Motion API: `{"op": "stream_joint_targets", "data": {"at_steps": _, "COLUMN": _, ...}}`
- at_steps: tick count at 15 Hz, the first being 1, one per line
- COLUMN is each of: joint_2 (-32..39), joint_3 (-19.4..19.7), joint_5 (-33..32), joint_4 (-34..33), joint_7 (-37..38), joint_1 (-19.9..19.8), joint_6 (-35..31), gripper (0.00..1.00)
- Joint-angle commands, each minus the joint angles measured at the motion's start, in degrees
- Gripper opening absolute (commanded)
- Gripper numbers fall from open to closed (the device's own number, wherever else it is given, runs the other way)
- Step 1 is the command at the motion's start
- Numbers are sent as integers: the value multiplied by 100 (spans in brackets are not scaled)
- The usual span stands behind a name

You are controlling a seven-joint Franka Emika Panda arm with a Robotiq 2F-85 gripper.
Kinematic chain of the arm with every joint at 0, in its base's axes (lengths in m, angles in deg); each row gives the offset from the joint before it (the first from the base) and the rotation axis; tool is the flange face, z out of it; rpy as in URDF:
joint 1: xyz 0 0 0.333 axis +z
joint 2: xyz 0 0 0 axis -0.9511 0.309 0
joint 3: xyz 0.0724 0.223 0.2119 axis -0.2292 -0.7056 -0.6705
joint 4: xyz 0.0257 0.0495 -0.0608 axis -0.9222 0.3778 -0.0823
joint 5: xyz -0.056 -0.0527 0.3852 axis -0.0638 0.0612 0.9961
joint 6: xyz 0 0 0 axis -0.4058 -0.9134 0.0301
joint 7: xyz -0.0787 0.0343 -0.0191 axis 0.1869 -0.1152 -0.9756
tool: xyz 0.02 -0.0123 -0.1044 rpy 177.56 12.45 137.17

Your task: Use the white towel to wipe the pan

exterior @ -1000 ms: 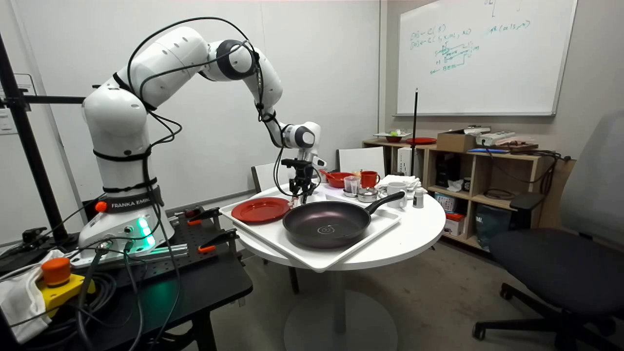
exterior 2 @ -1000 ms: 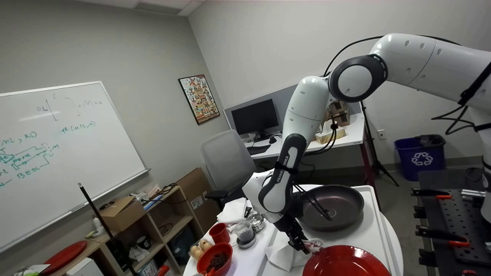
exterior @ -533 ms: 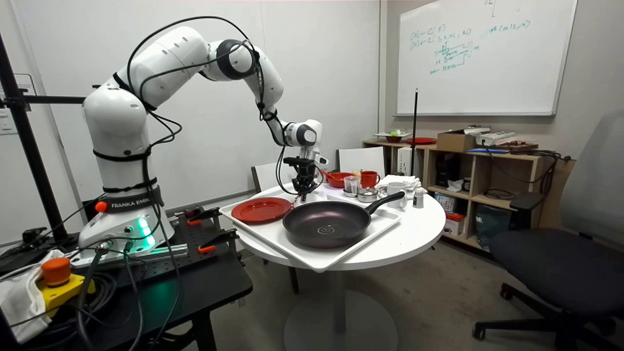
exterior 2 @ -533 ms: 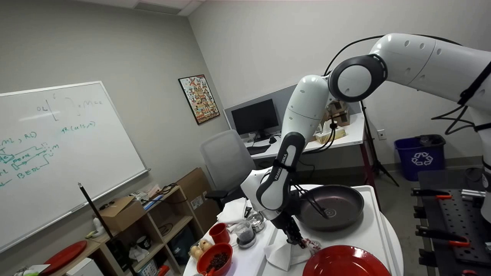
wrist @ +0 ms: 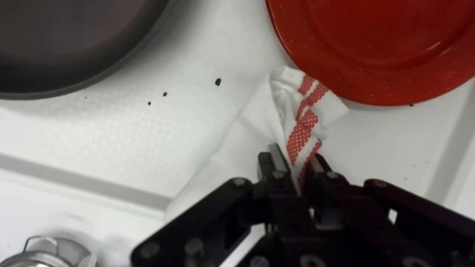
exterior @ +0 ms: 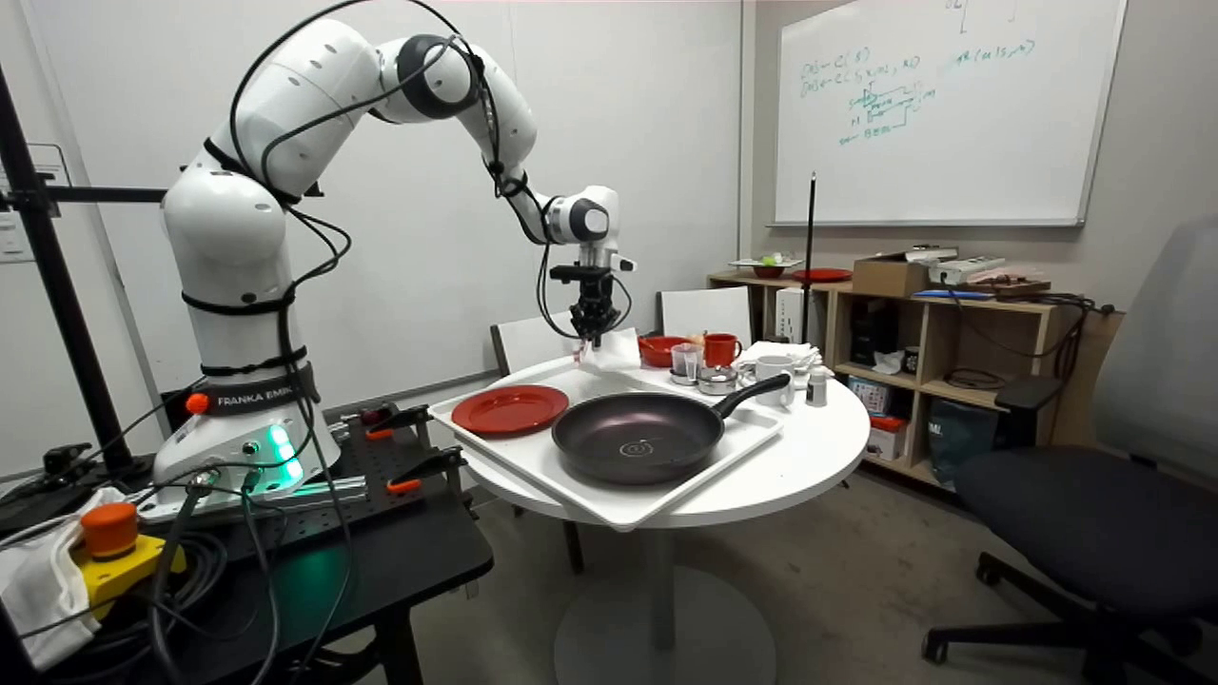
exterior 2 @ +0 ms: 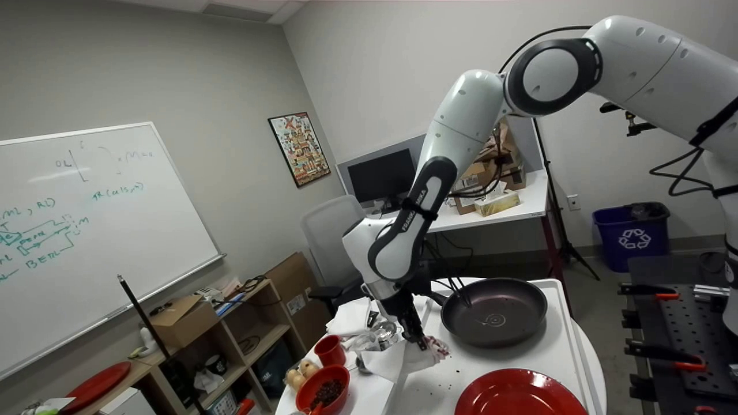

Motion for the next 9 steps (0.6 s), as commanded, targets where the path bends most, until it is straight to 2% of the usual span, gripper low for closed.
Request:
{"op": "stream_joint_targets", "data": {"at_steps": 1, "joint_2": -1208, "joint_3": -54, "joint_5": 36, "joint_4": 923, "joint_7": -52, "joint_1": -84, "joint_6": -351, "gripper": 8}}
{"op": "stream_joint_targets", "data": {"at_steps": 9, "joint_2": -2877, "joint_3": 319, "joint_5": 93, "joint_4": 2102, "joint_7": 103, "joint_1": -593, "joint_6": -525, "gripper": 8}}
